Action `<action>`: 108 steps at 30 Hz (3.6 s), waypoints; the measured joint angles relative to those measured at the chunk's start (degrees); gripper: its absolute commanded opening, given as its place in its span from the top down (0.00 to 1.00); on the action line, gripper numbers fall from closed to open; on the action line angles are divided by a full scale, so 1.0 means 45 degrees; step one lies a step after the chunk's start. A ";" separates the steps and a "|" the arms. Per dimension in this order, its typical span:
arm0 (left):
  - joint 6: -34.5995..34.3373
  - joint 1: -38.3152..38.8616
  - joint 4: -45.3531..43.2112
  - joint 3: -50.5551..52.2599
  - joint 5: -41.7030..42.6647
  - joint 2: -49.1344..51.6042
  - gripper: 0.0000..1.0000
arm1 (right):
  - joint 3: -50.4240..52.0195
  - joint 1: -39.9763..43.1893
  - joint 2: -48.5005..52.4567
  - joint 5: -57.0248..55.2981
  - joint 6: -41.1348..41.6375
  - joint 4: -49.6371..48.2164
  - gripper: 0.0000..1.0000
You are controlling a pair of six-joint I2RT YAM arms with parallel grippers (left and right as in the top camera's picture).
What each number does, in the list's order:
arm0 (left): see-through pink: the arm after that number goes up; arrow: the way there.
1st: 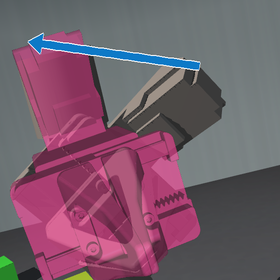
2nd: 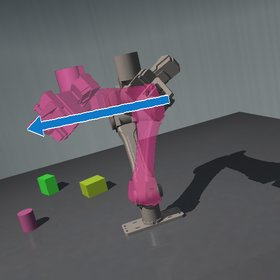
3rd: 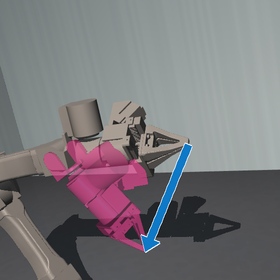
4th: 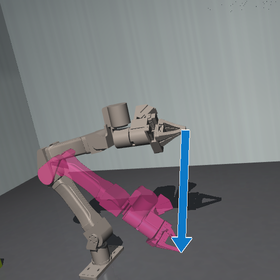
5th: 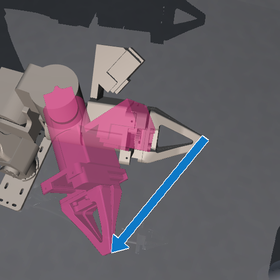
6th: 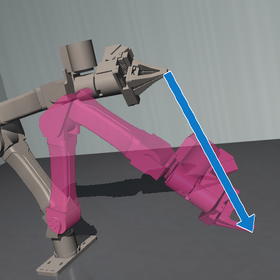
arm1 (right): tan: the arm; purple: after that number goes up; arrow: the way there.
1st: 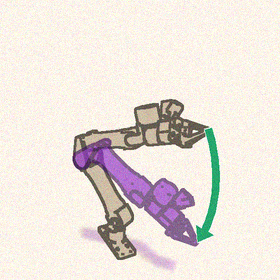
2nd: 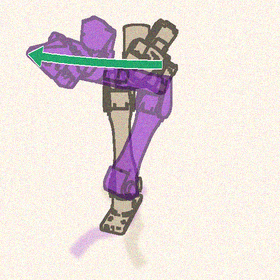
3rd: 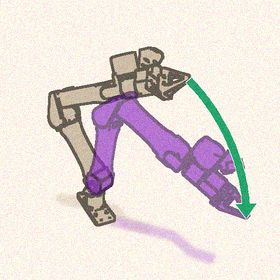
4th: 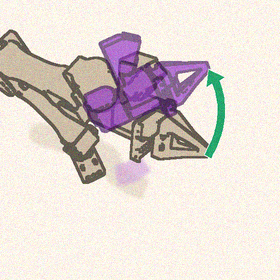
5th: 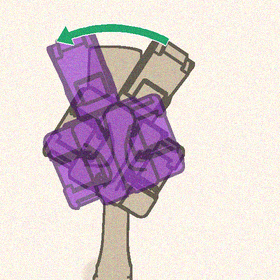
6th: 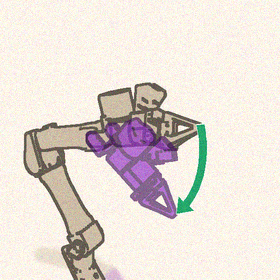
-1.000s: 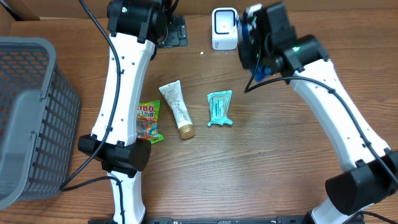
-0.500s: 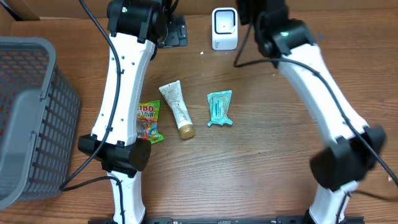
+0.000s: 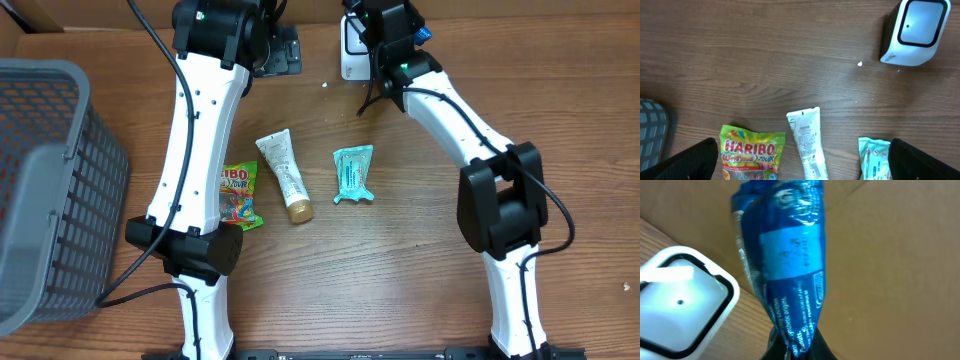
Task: Scan the item barcode
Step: 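Carry the blue bar to the scanner and hold its barcode under it, then move the blue bar right and release it on the table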
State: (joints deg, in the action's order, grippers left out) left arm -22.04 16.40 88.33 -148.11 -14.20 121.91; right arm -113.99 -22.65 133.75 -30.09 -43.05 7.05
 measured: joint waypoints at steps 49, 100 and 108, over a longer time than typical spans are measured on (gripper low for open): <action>0.0000 0.0000 -0.0005 0.0000 0.0000 0.0000 0.00 | 0.0000 -0.0748 0.2841 -0.4231 -0.0675 -0.4673 0.96; 0.0000 0.0000 -0.0005 0.0000 -0.0044 0.0000 0.00 | 0.6989 0.8942 -0.4707 0.9020 1.1574 1.0321 0.00; 0.0000 0.0000 0.0000 0.0000 -0.0044 0.0000 0.00 | 0.6606 0.8621 -0.4707 1.5713 1.1404 1.0375 0.00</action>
State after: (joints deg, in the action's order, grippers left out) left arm -22.04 16.40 88.33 -148.11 -14.39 121.91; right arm -84.27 16.14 112.57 40.62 8.27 53.74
